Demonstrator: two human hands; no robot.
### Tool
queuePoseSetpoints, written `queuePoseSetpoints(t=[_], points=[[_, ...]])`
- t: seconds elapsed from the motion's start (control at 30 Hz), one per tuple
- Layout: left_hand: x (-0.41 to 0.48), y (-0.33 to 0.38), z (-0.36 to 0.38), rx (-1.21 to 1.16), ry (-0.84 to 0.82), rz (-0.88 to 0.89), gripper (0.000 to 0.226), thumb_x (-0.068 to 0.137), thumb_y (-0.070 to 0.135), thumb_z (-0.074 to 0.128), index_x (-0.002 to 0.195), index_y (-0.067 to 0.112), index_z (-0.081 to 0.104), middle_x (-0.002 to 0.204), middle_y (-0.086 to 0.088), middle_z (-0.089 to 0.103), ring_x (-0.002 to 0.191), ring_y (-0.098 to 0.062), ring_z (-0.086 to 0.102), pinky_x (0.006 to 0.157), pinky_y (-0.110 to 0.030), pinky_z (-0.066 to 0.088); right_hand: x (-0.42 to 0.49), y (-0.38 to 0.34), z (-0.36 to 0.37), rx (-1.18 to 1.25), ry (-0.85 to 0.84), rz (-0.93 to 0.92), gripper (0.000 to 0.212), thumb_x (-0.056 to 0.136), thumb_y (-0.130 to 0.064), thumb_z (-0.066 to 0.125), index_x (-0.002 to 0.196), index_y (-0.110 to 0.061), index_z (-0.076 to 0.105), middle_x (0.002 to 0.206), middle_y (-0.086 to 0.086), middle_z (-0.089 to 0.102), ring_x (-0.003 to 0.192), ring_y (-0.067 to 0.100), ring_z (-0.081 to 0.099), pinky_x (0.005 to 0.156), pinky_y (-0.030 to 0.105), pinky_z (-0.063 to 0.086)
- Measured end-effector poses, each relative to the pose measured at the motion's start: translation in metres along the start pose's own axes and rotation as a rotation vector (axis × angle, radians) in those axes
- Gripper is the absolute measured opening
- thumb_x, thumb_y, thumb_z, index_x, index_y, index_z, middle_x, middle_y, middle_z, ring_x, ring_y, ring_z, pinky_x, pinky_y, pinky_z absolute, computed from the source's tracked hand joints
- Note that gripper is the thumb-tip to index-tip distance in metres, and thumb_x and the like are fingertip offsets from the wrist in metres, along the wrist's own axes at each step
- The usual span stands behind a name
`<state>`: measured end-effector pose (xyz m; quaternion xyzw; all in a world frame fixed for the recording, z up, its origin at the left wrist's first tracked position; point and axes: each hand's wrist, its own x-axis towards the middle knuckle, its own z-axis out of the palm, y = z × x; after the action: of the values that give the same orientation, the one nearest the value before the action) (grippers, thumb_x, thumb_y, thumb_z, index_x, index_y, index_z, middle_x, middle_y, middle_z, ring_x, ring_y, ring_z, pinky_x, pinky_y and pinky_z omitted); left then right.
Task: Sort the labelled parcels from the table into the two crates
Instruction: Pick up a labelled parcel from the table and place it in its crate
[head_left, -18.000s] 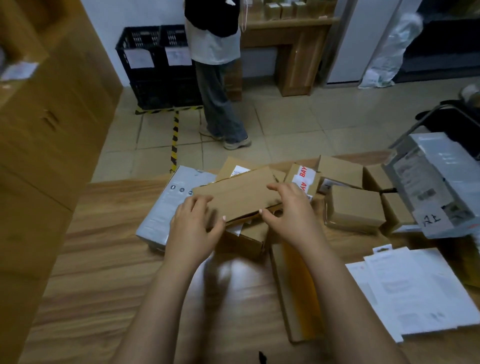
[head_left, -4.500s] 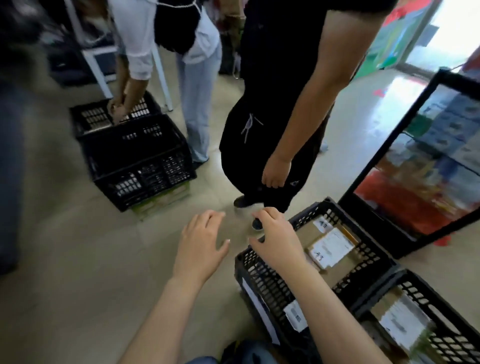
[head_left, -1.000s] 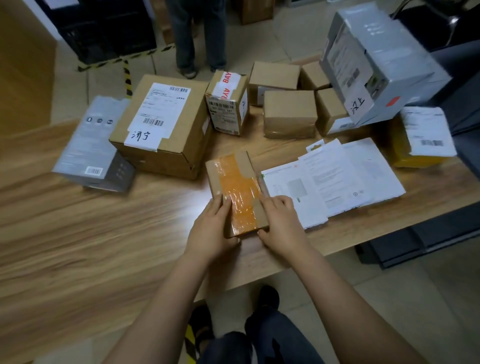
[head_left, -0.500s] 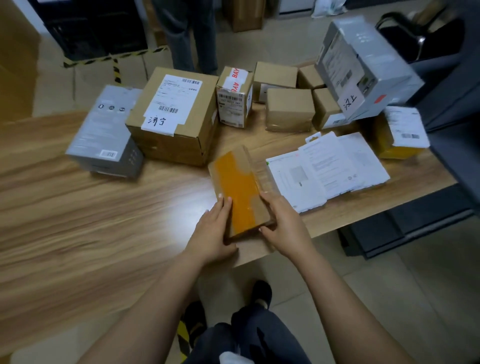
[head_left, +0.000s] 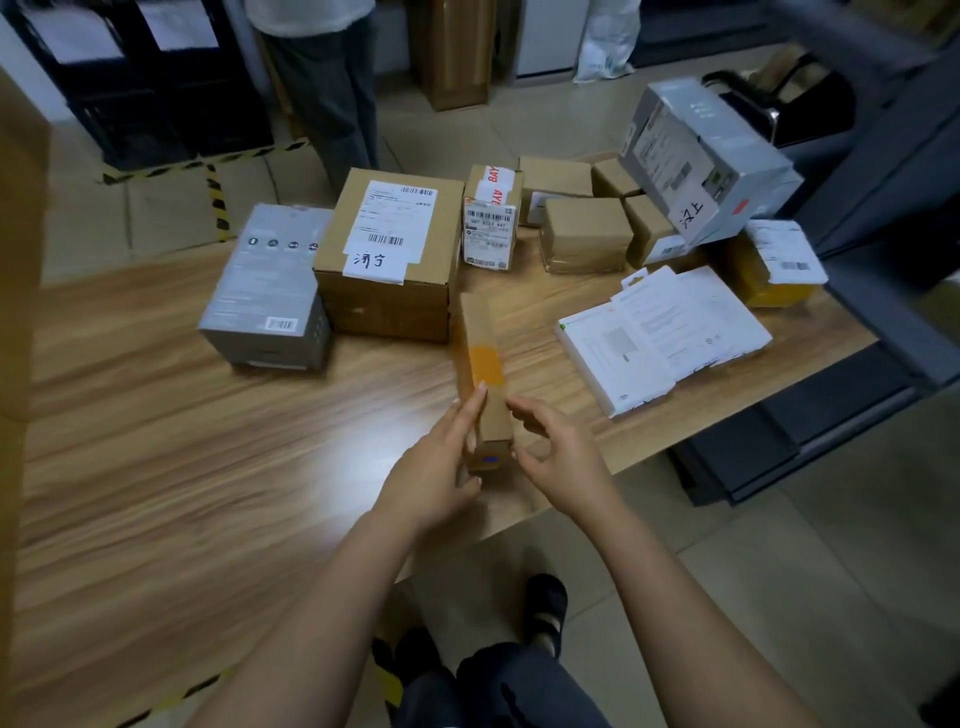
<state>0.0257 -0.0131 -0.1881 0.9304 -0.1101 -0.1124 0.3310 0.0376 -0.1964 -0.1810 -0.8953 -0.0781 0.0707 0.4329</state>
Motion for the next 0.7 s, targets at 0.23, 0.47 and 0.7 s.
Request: queuePoseSetpoints(t=[0.23,0.47,0.7], points=[[-0.022,-0.033,-0.014,-0.039,0.069,-0.034,0.104,0.079,0.024,0.073,0.153,0.035,0.0,0.161,0.009,0.012,0.142,-0.013,0.028,0.106,-0.031,0.041,-0.001,-0.016,0.039,-0.086,-0.077,0.111,0.076,0.079,-0.017,0.078,0.146,-0.022,0.041,0.145,-0.004,0.046,0.133,0.01,0.041,0.112,0.026,0.033],[-0.032,-0.054,-0.007,-0.104,0.023,-0.147,0.099,0.073,0.026,0.075,0.151,0.034,0.014,0.155,0.015,0.026,0.135,-0.007,0.037,0.103,-0.026,0.043,0.008,-0.015,0.068,-0.109,-0.123,0.284,0.09,0.08,-0.019,0.078,0.153,-0.021,0.026,0.149,0.0,0.037,0.135,0.016,0.037,0.104,0.021,0.029],[-0.036,-0.057,0.003,-0.198,0.016,-0.142,0.074,0.07,0.019,0.076,0.135,0.025,0.039,0.129,0.012,0.044,0.117,0.0,0.04,0.083,-0.001,0.03,-0.002,-0.01,0.067,-0.188,-0.118,0.272,0.082,0.08,-0.015,0.076,0.15,-0.019,0.033,0.148,0.001,0.036,0.133,0.018,0.039,0.103,0.02,0.029]])
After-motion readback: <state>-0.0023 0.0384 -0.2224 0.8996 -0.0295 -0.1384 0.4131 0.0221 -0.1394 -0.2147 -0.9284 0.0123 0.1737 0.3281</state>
